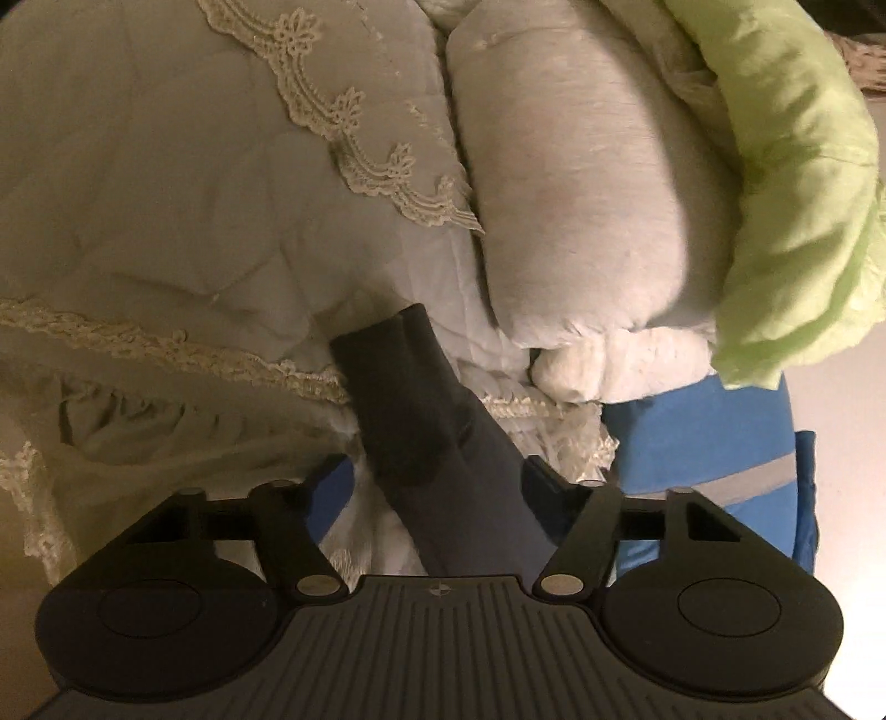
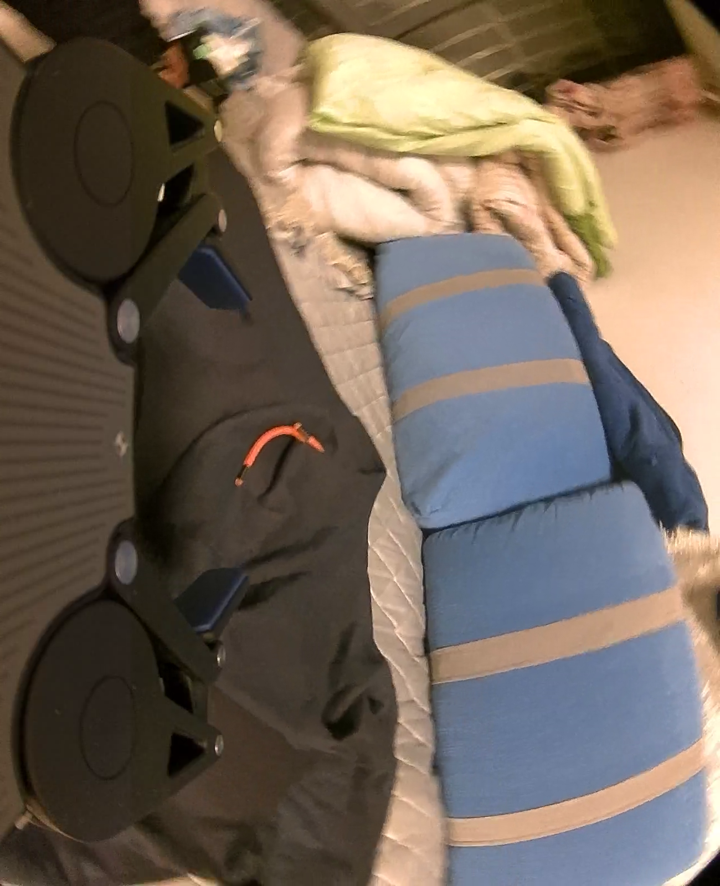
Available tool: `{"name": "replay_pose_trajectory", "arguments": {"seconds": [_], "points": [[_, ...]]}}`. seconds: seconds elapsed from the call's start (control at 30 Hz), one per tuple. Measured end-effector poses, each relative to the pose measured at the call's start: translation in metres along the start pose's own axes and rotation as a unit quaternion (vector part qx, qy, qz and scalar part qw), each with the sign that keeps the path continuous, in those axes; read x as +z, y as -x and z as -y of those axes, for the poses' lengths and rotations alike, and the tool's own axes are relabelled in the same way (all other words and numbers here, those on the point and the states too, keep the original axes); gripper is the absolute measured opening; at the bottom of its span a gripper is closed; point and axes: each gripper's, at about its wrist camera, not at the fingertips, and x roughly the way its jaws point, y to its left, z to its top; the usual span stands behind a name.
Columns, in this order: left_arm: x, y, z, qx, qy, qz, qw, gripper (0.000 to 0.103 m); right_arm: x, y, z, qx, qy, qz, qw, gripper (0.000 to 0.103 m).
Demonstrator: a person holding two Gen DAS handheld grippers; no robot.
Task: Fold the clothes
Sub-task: 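Close the left gripper on the hoodie sleeve cuff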
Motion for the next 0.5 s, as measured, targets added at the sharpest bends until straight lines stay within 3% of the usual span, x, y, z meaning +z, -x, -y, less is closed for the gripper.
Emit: {"name": "replay_pose_trajectory", "arguments": {"seconds": [0.03,0.1,0.13,0.23,0.33,0.43,0.5], "points": [[0.001,-0.002,-0.001,0.002,0.000,0.001,1.0000,0.059,-0.001,0.004,-0.002,-0.006,0.011,0.000,1.000,0.103],[0.003,-0.005,-0.001,0.014,-0.003,0.004,0.9999,0.038,-0.003,0.010,-0.004,-0.015,0.024,0.003,1.000,0.103],[0.004,-0.006,-0.001,0.026,-0.003,0.007,0.9996,0.034,-0.004,0.013,-0.002,-0.016,0.025,0.006,1.000,0.103],[0.005,-0.006,0.010,0.043,-0.033,0.005,0.9985,0.030,-0.006,0.016,0.011,-0.008,-0.016,0.011,1.000,0.103],[0.004,-0.001,0.031,0.064,-0.095,0.004,0.9935,0.028,-0.007,0.012,0.026,0.007,-0.070,0.010,0.997,0.103],[0.000,0.009,0.056,0.075,-0.155,0.008,0.9850,0.027,-0.007,0.012,0.038,0.023,-0.108,0.013,0.994,0.103],[-0.006,0.016,0.077,0.076,-0.208,0.016,0.9751,0.027,-0.008,0.013,0.047,0.029,-0.133,0.018,0.990,0.103]]}}
